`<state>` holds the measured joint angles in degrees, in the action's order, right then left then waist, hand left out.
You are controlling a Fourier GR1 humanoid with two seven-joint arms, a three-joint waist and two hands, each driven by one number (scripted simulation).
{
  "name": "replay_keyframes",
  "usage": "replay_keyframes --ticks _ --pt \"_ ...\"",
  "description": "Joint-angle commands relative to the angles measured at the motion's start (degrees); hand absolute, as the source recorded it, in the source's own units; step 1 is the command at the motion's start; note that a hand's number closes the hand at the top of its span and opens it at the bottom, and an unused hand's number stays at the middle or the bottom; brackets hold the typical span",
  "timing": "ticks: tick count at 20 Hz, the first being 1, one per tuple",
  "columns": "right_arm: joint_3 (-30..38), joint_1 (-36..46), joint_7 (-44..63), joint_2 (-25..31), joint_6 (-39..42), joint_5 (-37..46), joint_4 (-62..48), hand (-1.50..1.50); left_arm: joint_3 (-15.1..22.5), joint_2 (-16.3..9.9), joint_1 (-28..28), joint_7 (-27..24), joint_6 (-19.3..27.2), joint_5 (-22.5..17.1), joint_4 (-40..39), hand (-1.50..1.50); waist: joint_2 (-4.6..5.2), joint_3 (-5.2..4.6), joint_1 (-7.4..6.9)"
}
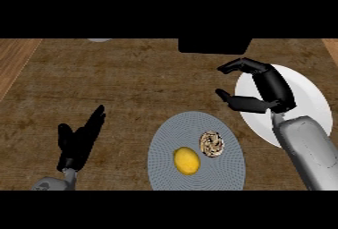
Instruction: Pick the lemon from the placemat and place it in the plate
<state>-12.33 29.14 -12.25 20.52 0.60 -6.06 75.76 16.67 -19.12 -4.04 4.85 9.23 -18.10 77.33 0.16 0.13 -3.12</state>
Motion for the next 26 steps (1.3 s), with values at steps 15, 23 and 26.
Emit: replay_keyframes --ticks 15,23,26 --pt "-9.22 7.83 -0.34 9.20 21.72 10.51 -0.47 -1.50 -1.95 2.60 5.69 3.44 1.75 0.17 3.15 0.00 -0.60 -0.25 3.17" --pt "-13.91 6.39 14.62 6.94 24.50 16.44 11.70 -1.50 -3.57 3.60 2.76 5.85 1.01 0.24 3.23 0.00 -0.34 -0.17 3.36" --pt "-15.17 2.35 18.95 4.56 24.16 19.38 17.02 -1.50 -2.39 5.91 2.94 5.89 2.90 2.63 3.51 0.00 -0.32 -0.15 3.32"
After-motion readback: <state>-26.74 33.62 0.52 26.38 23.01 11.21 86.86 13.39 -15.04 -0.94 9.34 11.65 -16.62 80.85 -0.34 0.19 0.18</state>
